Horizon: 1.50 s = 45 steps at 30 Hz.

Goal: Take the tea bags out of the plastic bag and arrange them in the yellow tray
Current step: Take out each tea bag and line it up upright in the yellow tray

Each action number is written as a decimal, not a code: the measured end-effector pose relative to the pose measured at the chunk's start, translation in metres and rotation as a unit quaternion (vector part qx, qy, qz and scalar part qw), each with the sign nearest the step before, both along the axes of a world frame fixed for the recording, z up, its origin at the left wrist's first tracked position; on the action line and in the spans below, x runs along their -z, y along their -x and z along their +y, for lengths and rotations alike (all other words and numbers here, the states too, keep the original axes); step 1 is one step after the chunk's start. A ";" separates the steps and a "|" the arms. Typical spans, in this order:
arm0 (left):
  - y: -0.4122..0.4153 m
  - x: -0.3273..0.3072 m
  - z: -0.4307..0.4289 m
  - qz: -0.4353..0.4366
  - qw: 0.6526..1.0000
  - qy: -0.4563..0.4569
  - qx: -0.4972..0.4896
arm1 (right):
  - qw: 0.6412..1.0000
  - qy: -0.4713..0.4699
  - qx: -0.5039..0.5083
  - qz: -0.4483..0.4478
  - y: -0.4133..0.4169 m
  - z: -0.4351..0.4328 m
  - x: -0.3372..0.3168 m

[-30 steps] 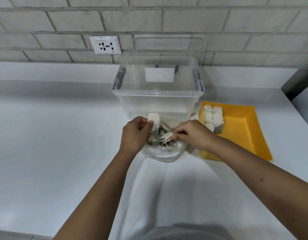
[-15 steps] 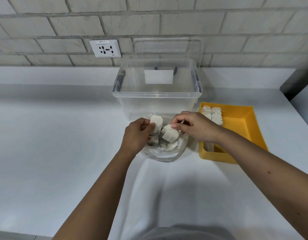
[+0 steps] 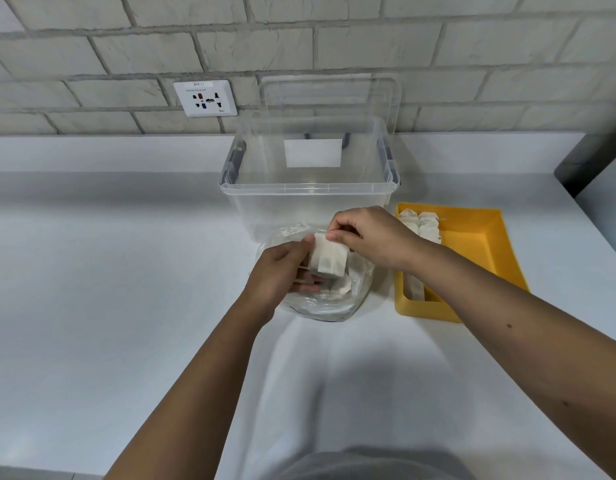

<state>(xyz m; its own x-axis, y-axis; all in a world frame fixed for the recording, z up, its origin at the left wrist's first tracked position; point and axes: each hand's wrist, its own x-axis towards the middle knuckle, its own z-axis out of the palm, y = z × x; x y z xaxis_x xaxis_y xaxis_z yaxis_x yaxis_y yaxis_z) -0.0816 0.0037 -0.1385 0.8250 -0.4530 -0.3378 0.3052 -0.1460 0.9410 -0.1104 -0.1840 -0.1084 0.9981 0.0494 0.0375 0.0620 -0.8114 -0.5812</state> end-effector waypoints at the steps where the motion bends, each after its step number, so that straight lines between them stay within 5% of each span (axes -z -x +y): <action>1: 0.000 0.000 0.000 -0.010 1.000 -0.004 0.004 | 1.000 0.003 0.001 -0.004 -0.001 0.001 0.001; 11: -0.010 0.004 -0.003 -0.075 0.994 -0.059 -0.055 | 0.997 -0.059 0.045 -0.029 -0.001 0.007 0.013; 18: -0.025 0.002 0.006 -0.103 0.986 -0.065 -0.116 | 0.989 0.121 -0.039 0.074 0.020 0.001 0.027; 27: -0.019 0.006 0.005 -0.099 0.987 -0.074 -0.104 | 0.967 0.236 -0.093 0.029 0.023 0.007 0.035; 31: -0.019 0.004 0.006 -0.102 0.987 -0.073 -0.104 | 0.985 0.164 -0.052 0.007 0.022 0.002 0.035; 37: -0.017 0.002 0.006 -0.100 0.989 -0.064 -0.083 | 0.996 -0.063 -0.036 0.041 0.016 -0.002 -0.002; 45: -0.012 -0.003 -0.004 -0.005 0.999 -0.016 -0.032 | 0.991 -0.117 0.055 0.027 0.007 0.001 0.007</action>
